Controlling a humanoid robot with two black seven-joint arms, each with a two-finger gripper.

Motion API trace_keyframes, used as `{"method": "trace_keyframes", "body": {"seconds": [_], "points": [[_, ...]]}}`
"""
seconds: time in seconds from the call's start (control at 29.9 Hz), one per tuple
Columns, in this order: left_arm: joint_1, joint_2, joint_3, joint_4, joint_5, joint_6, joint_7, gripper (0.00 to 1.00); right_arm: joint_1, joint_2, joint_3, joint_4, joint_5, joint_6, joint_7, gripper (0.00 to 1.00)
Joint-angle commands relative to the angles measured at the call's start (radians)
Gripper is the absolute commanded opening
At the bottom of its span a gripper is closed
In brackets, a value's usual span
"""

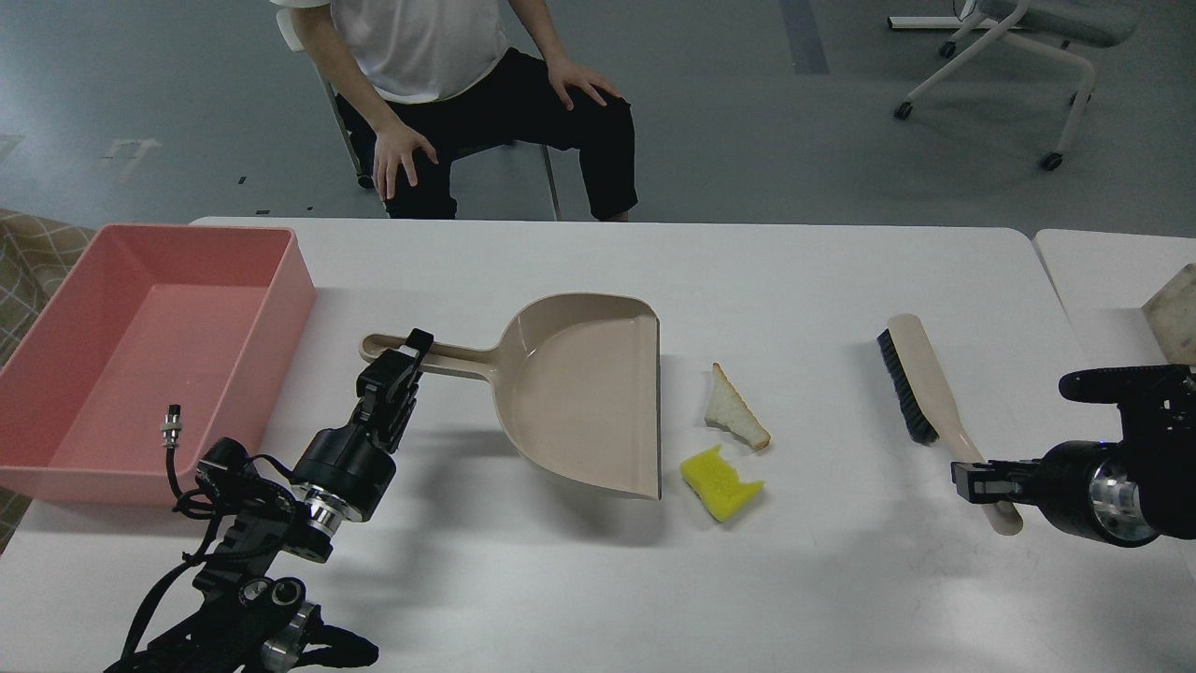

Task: Sweep and dump garbage into bin
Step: 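Grasp the brush handle with the right gripper and lift it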

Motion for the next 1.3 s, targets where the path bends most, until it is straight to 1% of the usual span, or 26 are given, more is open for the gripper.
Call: {"method": "trace_keyframes", "body": {"seconds": [0.0,0.03,0.1,0.17,0.27,0.33,0.37,0.53,0.64,0.7,0.84,1.0,1.17,1.27], "points": [[0.0,-0.001,0.0,0.0,0.0,0.0,0.0,0.23,-0.001,0.0,-0.001,0.001,0.001,-0.001,0.0,0.23],[0.0,-0.001,0.0,0.0,0.0,0.0,0.0,0.23,-0.001,0.0,0.0,0.001,0.005,-0.001,0.0,0.22],[0.0,-0.001,0.0,0.0,0.0,0.0,0.0,0.23,-0.003,0.0,0.002,-0.001,0.023,0.001,0.0,0.14],[0.0,-0.001,0.0,0.0,0.0,0.0,0.0,0.23,-0.001,-0.001,0.002,-0.001,0.032,0.002,0.0,0.09],[0.0,0.001,0.0,0.0,0.0,0.0,-0.002,0.23,-0.003,-0.004,0.003,0.002,0.037,0.002,0.0,0.08],[0.0,0.004,0.0,0.0,0.0,0.0,-0.008,0.23,-0.004,-0.007,0.006,0.004,0.038,0.004,0.0,0.07],[0.0,0.005,0.0,0.0,-0.002,0.0,-0.018,0.23,-0.007,-0.011,0.009,0.005,0.04,0.004,0.0,0.05],[0.009,0.008,0.005,0.0,-0.002,0.0,-0.023,0.23,-0.007,-0.046,0.016,0.025,0.116,0.009,0.0,0.05],[0.017,0.016,0.006,0.0,0.0,0.0,-0.025,0.23,-0.007,-0.046,0.017,0.025,0.118,0.005,0.002,0.05],[0.023,0.027,0.005,0.0,0.0,0.0,-0.034,0.23,-0.009,-0.043,0.022,0.025,0.118,0.005,0.002,0.05],[0.025,0.031,0.008,0.002,0.003,0.005,-0.04,0.23,-0.007,-0.032,0.022,0.025,0.118,0.005,0.003,0.06],[0.074,0.036,0.005,0.011,0.006,0.008,-0.044,0.23,-0.007,-0.008,0.023,0.025,0.12,0.012,0.005,0.06],[0.117,0.035,0.011,0.021,0.009,0.011,-0.077,0.23,-0.007,0.032,0.022,0.025,0.12,0.015,0.008,0.06],[0.118,0.027,0.012,0.037,0.002,0.012,-0.077,0.22,-0.006,0.057,0.02,0.025,0.12,0.016,0.009,0.06]]}}
